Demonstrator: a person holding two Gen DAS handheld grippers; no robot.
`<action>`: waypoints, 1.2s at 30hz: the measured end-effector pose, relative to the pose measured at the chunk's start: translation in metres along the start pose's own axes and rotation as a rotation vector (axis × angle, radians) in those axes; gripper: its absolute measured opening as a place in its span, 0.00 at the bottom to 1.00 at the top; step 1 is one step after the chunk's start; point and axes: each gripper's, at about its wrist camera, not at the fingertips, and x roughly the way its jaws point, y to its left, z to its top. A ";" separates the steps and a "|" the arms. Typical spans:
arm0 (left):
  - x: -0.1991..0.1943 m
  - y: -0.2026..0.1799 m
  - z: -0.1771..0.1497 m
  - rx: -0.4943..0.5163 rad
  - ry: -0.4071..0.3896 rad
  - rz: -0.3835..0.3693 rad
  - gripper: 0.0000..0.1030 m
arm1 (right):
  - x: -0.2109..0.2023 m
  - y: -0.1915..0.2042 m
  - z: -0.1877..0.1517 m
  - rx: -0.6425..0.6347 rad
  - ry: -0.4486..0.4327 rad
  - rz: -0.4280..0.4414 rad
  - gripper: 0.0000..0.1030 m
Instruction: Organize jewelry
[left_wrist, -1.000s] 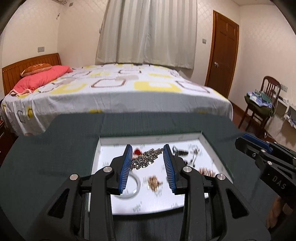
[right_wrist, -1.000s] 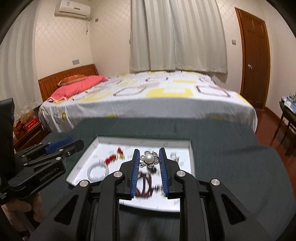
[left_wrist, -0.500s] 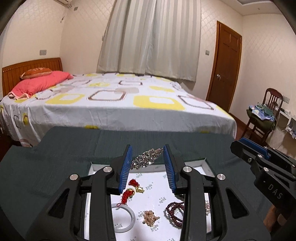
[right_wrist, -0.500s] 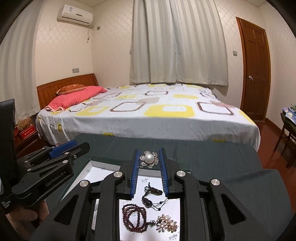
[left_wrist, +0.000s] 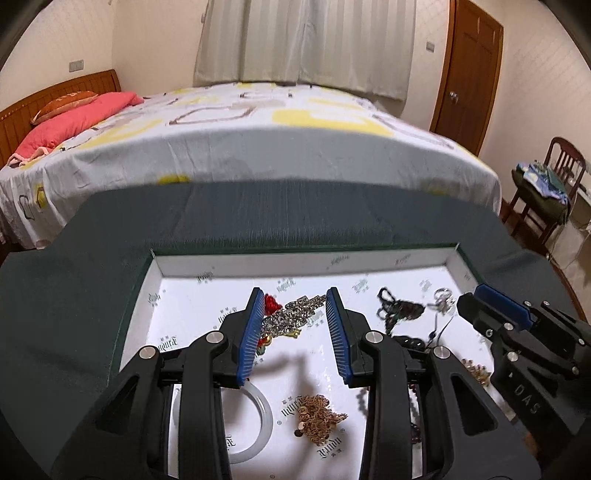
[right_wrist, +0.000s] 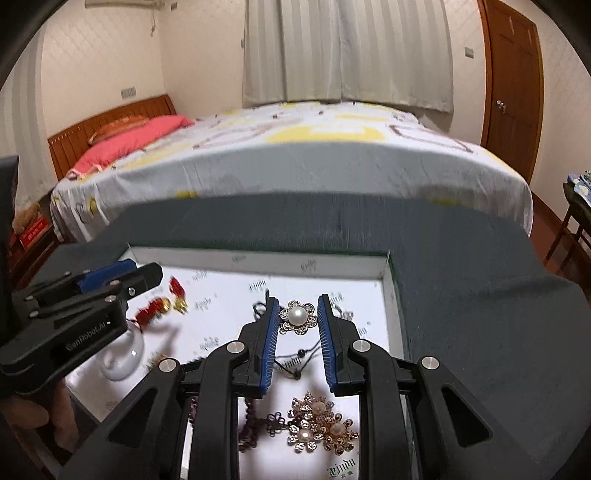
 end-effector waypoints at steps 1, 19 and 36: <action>0.004 0.000 0.000 0.002 0.015 0.001 0.33 | 0.003 0.000 -0.001 0.001 0.015 0.002 0.22; 0.026 -0.005 -0.006 0.029 0.091 0.028 0.33 | 0.024 -0.002 -0.006 0.005 0.093 -0.002 0.22; 0.014 -0.008 -0.006 0.035 0.046 0.029 0.66 | 0.020 -0.002 -0.006 0.014 0.077 -0.005 0.42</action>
